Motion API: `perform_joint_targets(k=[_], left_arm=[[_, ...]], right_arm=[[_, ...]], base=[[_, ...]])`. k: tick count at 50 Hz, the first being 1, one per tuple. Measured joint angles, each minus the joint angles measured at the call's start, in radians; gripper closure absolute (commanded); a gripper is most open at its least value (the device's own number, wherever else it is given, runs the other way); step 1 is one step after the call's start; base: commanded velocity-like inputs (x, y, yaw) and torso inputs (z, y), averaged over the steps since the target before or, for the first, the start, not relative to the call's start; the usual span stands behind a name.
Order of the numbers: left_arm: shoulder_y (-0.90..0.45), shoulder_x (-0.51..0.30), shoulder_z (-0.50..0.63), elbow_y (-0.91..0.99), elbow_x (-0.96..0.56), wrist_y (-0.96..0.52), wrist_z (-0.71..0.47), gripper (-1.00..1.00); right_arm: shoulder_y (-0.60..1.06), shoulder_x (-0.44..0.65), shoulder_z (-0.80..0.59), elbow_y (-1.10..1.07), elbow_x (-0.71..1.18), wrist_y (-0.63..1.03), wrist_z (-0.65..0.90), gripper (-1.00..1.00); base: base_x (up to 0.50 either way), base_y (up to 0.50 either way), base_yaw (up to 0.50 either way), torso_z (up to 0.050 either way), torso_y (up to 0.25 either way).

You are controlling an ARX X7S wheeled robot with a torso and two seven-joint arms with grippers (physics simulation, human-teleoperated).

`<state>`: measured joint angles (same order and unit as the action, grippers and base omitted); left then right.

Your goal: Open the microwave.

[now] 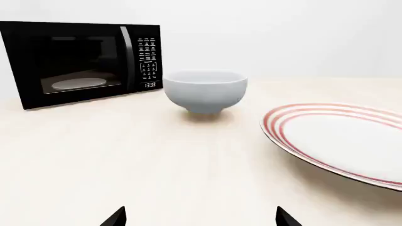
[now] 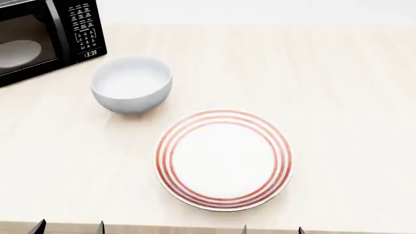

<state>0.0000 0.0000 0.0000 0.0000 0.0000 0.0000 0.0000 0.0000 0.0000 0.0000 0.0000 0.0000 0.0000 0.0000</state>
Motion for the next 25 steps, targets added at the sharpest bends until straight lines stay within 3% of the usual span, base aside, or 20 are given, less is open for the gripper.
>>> perform_joint_targets(k=[14,25], left_arm=[[0.056,-0.036,0.031,0.084,-0.033,-0.007,-0.004,-1.00],[0.091,-0.060,0.057,0.125,-0.054,-0.005,-0.015,-1.00]], right_arm=[[-0.062,0.033,-0.048,-0.142,-0.014,0.023,0.055,-1.00],[-0.100,0.058,-0.087,-0.219,-0.024,0.019,0.087,-1.00]], base=[[0.00,0.02,0.00,0.000,0.000],[0.06,0.38,0.00,0.000,0.000]])
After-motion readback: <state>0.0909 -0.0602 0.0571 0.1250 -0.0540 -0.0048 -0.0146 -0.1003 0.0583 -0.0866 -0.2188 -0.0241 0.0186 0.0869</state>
